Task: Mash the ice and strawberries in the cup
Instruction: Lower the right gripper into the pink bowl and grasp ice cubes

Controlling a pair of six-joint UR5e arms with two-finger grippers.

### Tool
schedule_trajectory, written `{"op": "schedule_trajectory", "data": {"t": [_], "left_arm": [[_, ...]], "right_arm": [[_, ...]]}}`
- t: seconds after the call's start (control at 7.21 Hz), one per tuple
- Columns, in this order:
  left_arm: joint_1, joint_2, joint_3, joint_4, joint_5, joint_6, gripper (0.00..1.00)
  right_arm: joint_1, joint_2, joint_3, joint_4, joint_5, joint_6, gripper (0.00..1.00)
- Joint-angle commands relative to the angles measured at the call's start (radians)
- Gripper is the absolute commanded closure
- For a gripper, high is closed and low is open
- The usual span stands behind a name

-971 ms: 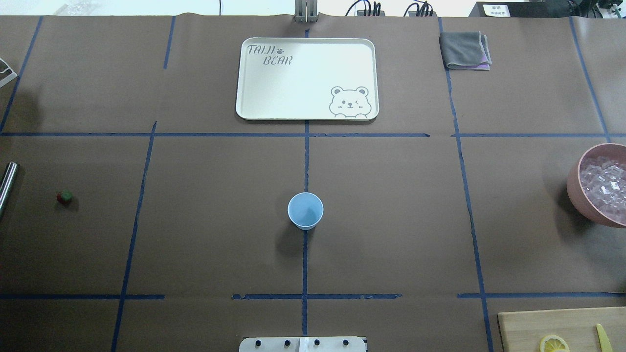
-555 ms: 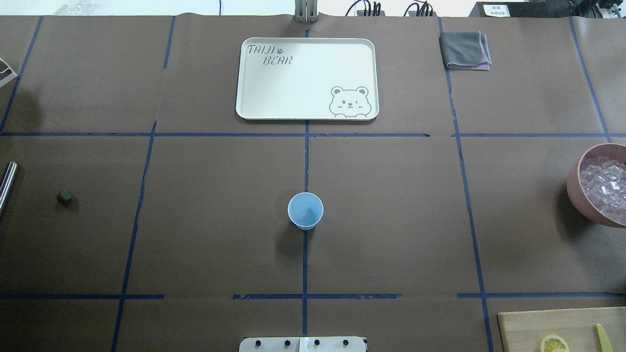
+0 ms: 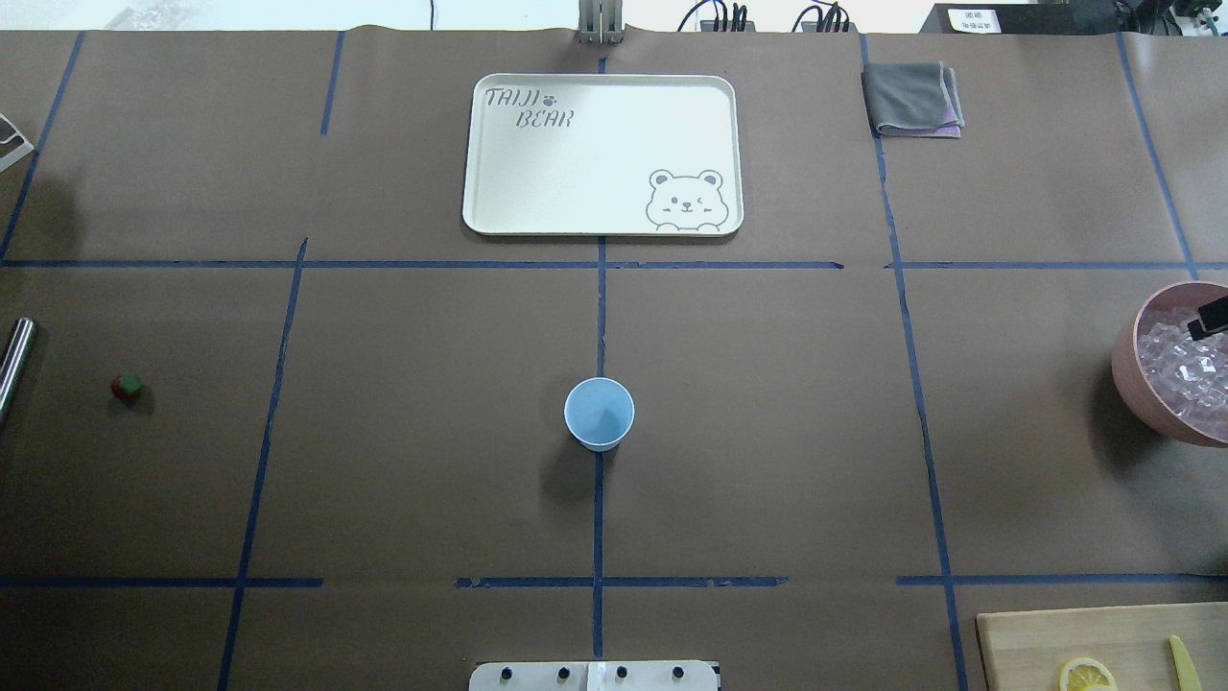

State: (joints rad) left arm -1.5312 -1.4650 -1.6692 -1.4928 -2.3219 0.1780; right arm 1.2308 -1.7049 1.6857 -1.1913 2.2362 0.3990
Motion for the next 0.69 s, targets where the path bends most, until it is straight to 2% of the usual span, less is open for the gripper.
{"op": "schedule_trajectory", "data": {"t": [0.0, 0.28, 0.42, 0.55], "left_arm": [[0.006, 0.0, 0.0, 0.0, -0.001, 0.0, 0.0], [0.022, 0.0, 0.0, 0.002, -0.001, 0.0, 0.0], [0.022, 0.0, 0.0, 0.003, -0.001, 0.0, 0.0], [0.022, 0.0, 0.0, 0.002, -0.001, 0.0, 0.0]], "right_arm": [[-0.03, 0.005, -0.035, 0.058, -0.023, 0.023, 0.01], [-0.034, 0.005, -0.037, 0.058, -0.032, 0.023, 0.02], [-0.036, 0.005, -0.035, 0.058, -0.032, 0.024, 0.1], [-0.036, 0.005, -0.032, 0.059, -0.029, 0.023, 0.35]]}}
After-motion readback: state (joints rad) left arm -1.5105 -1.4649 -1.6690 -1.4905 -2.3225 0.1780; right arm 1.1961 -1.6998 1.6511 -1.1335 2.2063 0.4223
